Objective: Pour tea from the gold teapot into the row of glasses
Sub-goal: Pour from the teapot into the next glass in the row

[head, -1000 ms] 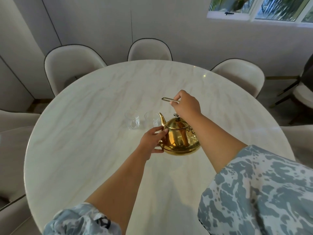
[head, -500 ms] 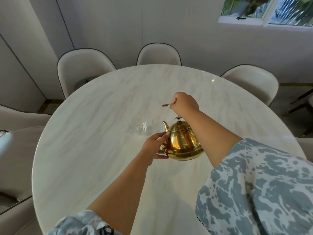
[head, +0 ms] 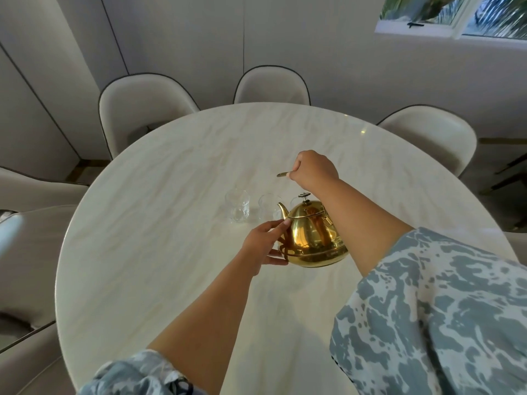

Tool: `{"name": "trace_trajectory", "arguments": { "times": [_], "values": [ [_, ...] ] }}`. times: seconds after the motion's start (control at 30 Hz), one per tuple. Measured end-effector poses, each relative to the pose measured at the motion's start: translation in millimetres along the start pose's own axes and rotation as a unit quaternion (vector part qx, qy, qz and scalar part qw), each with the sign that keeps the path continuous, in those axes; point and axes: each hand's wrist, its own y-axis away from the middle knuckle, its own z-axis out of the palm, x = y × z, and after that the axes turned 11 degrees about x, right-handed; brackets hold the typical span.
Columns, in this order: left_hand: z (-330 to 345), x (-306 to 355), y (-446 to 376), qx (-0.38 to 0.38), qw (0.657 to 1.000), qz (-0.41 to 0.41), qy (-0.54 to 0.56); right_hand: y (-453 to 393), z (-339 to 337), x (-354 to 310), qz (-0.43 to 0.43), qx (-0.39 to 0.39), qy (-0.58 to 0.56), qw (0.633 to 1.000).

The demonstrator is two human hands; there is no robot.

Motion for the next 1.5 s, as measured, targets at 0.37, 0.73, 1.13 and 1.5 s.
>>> {"name": "trace_trajectory", "arguments": {
  "times": [0.37,0.73,1.13,1.5],
  "values": [
    [-0.1,2.2,2.6,0.008,1.0,0.009,0.002,-6.2,1.3,-2.4,0.0,0.004,0.01,1.0],
    [0.0,5.9,3.0,0.007,1.0,0.01,-0.004,-13.6,3.5,-2.3,0.002,0.003,0.017,1.0],
    [-2.5,3.8,3.8,0.009,1.0,0.009,-0.009,-17.7,10.2,-2.4,0.001,-0.008,0.023,1.0],
    [-3.2,4.9,5.6,0.009,1.0,0.014,-0.003,-21.5,11.9,-3.9,-0.001,-0.003,0.036,0.999]
  ]
}}
